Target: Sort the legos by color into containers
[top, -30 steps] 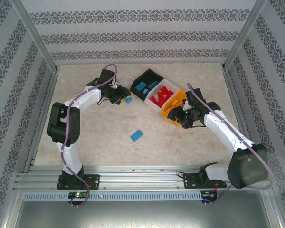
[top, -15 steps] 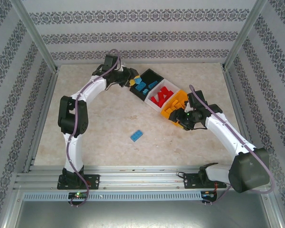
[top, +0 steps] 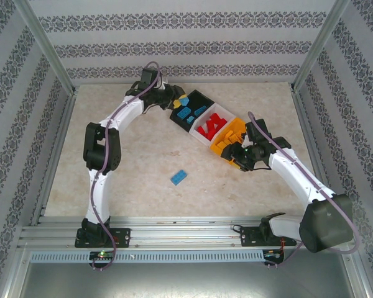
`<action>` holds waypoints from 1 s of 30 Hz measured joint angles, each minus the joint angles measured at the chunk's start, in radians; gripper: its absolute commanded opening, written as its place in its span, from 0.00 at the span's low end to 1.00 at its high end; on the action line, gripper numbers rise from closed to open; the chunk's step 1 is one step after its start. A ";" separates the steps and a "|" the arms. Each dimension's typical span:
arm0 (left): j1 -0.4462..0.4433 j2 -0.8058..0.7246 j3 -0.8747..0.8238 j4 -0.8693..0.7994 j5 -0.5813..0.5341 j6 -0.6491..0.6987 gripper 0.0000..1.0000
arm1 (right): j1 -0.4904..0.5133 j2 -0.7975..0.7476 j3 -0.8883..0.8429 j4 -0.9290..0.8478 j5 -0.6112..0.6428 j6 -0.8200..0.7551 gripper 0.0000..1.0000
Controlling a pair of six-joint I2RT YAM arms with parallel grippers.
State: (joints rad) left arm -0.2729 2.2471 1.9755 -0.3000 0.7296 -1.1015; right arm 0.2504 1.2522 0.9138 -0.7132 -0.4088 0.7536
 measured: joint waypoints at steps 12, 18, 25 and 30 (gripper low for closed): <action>-0.034 0.148 0.207 -0.077 -0.005 0.000 0.62 | -0.022 -0.017 -0.013 0.000 -0.002 -0.001 0.55; -0.036 0.150 0.242 -0.091 -0.005 0.001 0.63 | -0.039 -0.027 -0.027 0.000 -0.003 -0.001 0.55; -0.036 0.150 0.247 -0.152 -0.006 0.044 0.71 | -0.039 -0.027 -0.027 0.000 -0.005 -0.001 0.55; -0.036 0.149 0.250 -0.239 -0.016 0.138 0.81 | -0.039 -0.026 -0.027 0.000 -0.005 -0.001 0.55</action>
State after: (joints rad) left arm -0.3088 2.3962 2.2257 -0.5392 0.7132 -0.9634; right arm 0.2111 1.2259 0.8867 -0.7132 -0.4141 0.7525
